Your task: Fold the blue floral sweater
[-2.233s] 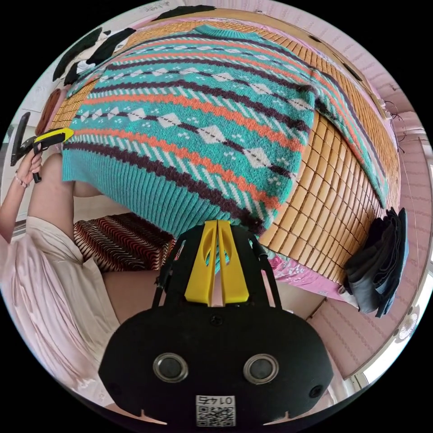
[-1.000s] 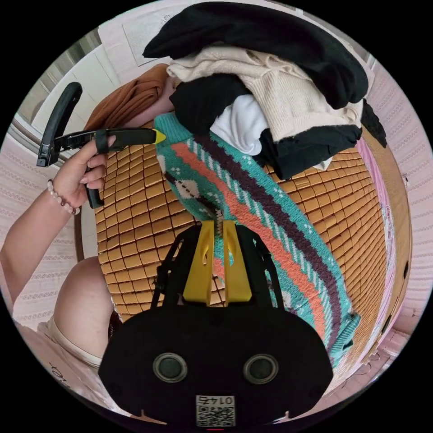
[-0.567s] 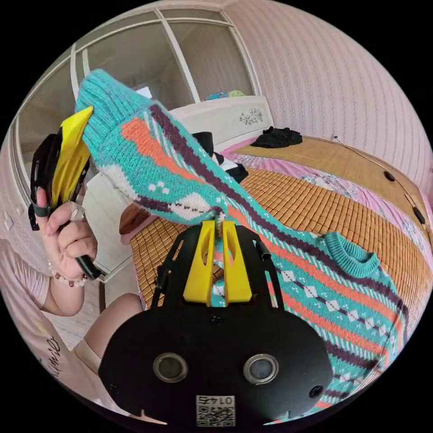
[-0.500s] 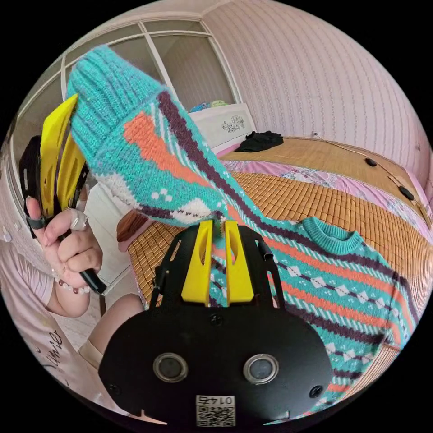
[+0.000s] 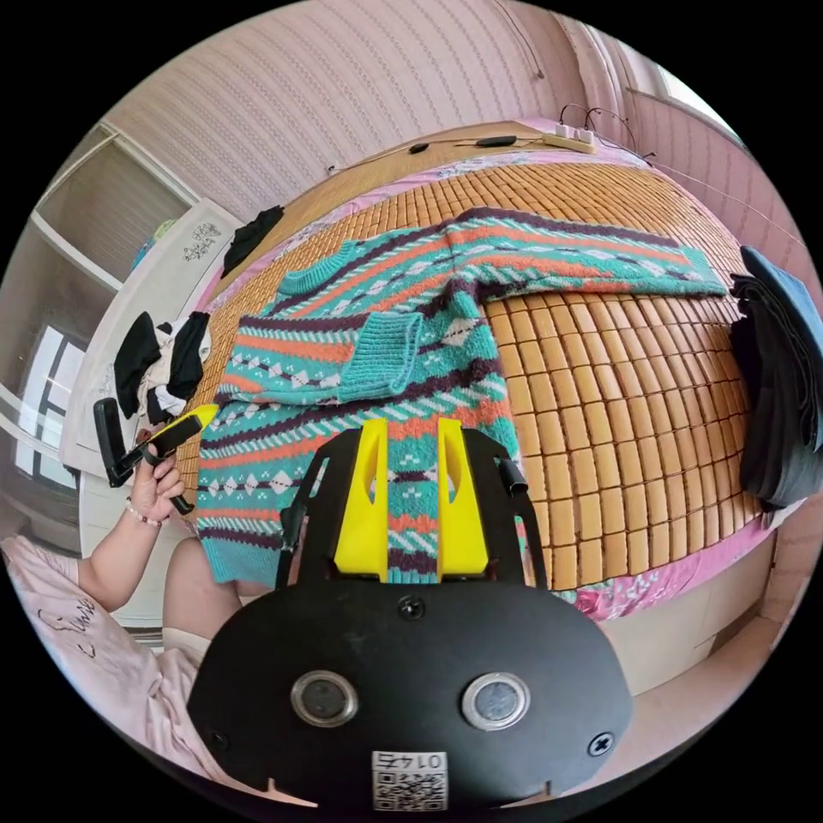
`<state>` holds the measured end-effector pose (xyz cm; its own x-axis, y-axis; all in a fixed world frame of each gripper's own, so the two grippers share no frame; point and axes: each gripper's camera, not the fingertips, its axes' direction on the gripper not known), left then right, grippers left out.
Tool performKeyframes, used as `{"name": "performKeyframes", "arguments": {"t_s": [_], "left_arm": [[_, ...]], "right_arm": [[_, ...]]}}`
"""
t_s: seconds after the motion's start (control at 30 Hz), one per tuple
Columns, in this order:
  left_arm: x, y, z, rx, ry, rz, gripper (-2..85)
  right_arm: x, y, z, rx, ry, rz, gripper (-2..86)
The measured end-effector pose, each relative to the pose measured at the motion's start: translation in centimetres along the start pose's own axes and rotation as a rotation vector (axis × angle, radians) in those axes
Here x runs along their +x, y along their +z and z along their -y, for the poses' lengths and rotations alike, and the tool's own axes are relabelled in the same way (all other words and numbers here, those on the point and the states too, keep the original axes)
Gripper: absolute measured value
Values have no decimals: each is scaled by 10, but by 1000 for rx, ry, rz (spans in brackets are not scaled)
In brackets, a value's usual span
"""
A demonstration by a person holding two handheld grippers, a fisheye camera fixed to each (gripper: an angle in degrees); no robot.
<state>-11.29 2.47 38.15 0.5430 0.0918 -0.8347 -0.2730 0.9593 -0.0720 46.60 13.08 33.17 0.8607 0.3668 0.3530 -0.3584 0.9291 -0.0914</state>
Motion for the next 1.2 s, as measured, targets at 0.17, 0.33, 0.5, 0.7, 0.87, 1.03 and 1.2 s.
{"name": "performKeyframes", "arguments": {"t_s": [0.17,0.33,0.5,0.7,0.87,1.03,1.2], "left_arm": [[60,79,77,-88,216,-7,66],[123,161,132,-149,331,-40,84],[153,236,173,-245,385,-9,90],[161,306,193,-311,375,130,41],[138,306,195,-262,372,100,-2],[119,303,205,-244,282,80,-5],[77,248,205,-126,101,-45,39]], "right_arm": [[77,-32,59,136,141,-7,133],[186,-57,109,249,458,-124,140],[238,-43,133,195,589,-179,135],[244,-58,128,245,616,-151,59],[238,-77,120,320,526,-44,27],[159,-133,141,526,184,202,15],[-11,-158,153,514,-347,383,17]]}}
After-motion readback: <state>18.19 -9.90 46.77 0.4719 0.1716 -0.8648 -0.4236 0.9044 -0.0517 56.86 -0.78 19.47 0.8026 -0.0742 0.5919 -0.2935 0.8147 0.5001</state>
